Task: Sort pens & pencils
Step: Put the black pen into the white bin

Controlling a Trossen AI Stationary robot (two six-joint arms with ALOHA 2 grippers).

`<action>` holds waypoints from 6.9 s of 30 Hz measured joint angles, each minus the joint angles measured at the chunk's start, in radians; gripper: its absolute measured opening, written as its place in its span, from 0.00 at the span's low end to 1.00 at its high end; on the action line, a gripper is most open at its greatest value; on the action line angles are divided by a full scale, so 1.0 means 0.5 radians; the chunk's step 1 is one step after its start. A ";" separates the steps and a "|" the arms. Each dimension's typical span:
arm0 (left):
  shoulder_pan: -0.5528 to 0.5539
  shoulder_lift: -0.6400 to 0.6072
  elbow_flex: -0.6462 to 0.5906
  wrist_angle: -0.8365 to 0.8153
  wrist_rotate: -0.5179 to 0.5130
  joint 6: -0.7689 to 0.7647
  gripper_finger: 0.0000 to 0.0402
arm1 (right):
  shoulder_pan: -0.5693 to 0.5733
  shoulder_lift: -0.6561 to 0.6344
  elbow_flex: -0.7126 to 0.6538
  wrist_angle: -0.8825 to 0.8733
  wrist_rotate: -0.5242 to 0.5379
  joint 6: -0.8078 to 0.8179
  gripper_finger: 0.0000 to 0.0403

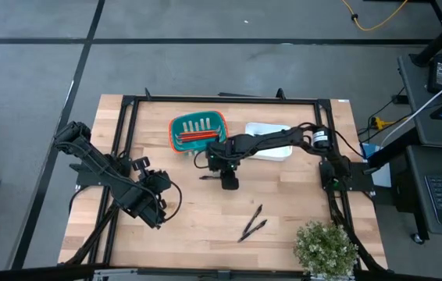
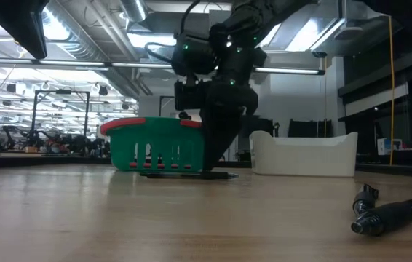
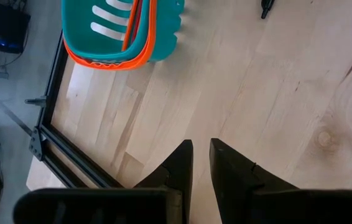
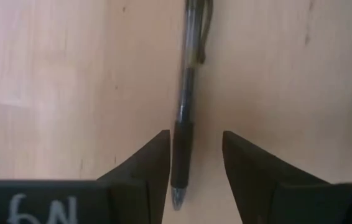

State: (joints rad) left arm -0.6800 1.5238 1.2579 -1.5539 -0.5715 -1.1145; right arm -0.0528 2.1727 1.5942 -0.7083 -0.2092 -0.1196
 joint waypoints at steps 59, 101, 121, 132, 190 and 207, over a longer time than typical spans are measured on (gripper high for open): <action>-0.075 0.000 0.000 0.067 0.001 -0.018 0.12 | 0.257 0.119 0.337 -0.868 0.366 0.285 0.08; -0.009 -0.001 0.000 0.096 -0.022 0.050 0.12 | 0.162 -0.815 -0.098 -0.706 0.777 0.495 0.21; -0.021 -0.001 0.000 0.088 -0.022 0.054 0.12 | -0.099 -0.216 -0.099 -0.424 0.576 0.165 0.35; -0.020 -0.001 0.000 0.087 -0.022 0.054 0.12 | -0.188 -0.202 -0.099 -0.340 0.409 0.171 0.34; -0.021 -0.001 0.000 0.096 -0.022 0.088 0.12 | -0.197 -0.074 -0.008 -0.302 0.217 0.276 0.34; -0.021 -0.001 0.000 0.097 -0.035 0.089 0.12 | -0.044 -0.081 0.064 -0.714 0.280 -0.066 0.34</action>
State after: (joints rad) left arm -0.6903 1.5234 1.2579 -1.5055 -0.5892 -1.0702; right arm -0.0748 2.1320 1.6260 -1.0654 -0.0692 -0.1529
